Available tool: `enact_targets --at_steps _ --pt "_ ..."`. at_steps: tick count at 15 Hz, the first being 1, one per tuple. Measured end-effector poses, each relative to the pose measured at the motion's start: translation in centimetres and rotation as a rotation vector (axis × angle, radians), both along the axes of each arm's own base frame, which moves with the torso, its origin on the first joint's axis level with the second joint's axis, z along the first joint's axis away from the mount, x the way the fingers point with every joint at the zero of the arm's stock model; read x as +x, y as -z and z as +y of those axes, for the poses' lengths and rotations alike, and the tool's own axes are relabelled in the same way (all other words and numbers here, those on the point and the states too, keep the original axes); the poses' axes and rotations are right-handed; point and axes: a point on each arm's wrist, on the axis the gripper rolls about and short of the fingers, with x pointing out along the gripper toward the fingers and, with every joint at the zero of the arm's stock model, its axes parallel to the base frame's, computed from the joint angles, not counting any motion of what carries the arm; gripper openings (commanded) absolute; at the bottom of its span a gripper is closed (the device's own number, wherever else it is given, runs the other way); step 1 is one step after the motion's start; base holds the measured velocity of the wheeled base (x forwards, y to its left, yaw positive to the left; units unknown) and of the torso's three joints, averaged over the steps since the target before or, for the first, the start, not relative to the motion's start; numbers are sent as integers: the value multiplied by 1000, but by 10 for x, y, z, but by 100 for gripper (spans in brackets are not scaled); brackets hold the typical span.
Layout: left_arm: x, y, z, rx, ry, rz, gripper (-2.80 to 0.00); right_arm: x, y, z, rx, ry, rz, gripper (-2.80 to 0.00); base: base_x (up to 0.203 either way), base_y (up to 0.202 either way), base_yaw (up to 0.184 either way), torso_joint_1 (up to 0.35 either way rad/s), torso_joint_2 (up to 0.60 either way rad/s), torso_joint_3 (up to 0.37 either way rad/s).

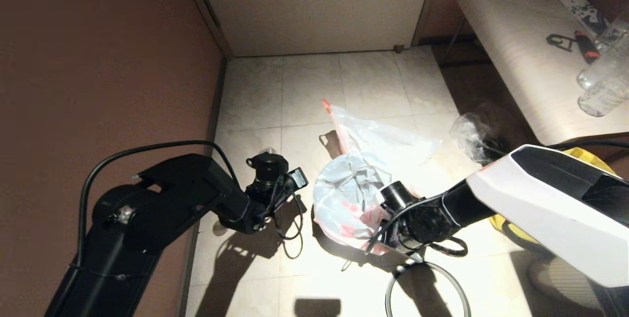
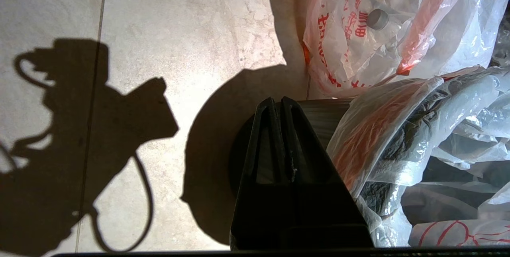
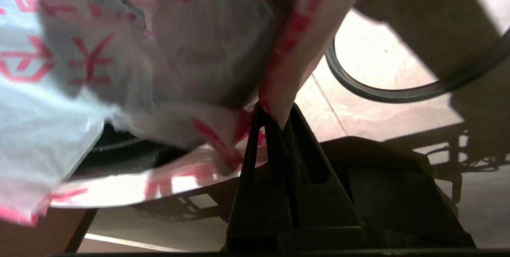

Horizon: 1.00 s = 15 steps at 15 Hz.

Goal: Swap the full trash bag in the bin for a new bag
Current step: Put the new garbage bag on the trash can

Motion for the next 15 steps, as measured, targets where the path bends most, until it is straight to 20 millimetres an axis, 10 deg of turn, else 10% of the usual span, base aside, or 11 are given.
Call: enact_targets --at_steps 11,15 --pt "0 0 0 0 -2 1 -280 66 -26 -1 -31 21 -256 -280 0 0 0 0 0 0" --pt "0 0 0 0 -2 1 -280 55 -27 -9 -61 4 -229 -280 0 0 0 0 0 0"
